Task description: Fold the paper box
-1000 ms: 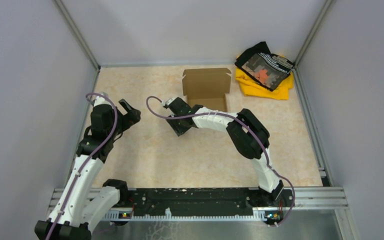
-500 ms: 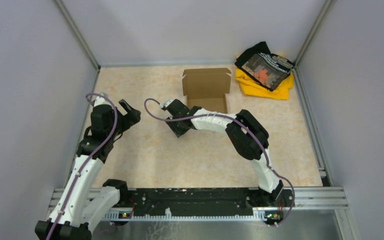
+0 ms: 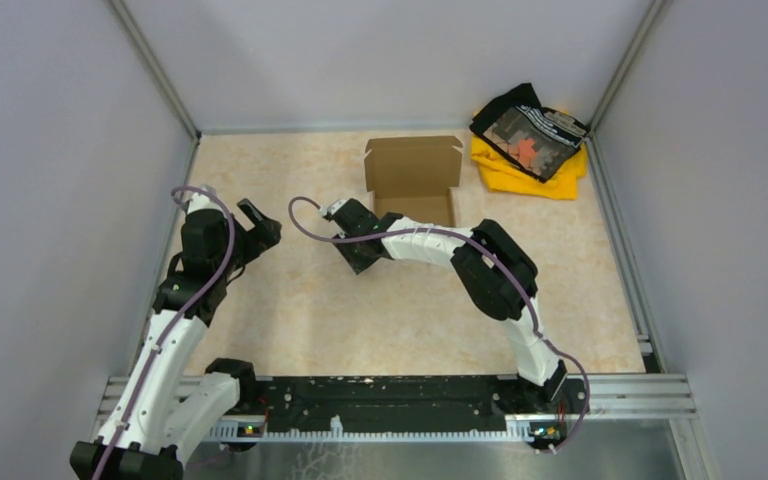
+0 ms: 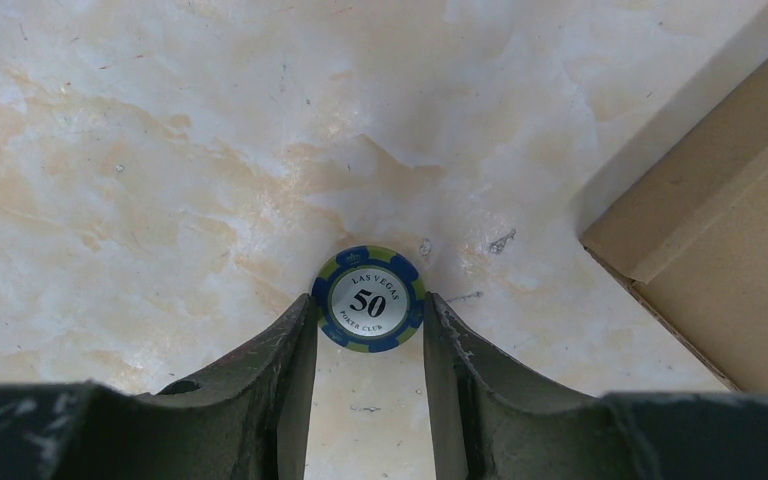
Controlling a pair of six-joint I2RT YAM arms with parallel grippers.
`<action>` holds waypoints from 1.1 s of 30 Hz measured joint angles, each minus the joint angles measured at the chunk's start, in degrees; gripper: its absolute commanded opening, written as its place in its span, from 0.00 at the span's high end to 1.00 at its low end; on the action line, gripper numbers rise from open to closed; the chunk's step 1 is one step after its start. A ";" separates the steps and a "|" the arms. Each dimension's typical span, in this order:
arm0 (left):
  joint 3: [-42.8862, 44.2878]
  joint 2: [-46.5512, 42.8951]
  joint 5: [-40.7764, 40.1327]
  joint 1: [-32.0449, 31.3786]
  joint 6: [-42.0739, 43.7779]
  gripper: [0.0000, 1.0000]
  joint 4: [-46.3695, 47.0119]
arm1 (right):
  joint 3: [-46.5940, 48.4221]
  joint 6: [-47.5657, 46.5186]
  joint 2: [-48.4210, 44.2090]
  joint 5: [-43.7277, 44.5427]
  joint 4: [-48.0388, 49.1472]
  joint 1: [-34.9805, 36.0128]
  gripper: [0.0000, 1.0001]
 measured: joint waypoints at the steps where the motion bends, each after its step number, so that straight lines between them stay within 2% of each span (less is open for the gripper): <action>1: 0.00 0.00 0.00 0.00 0.02 0.01 0.00 | 0.00 0.00 0.00 0.04 -0.02 0.00 0.64; 33: 0.00 0.00 0.11 0.24 0.17 0.01 0.04 | 0.04 -0.04 -1.03 1.86 -3.10 0.04 0.64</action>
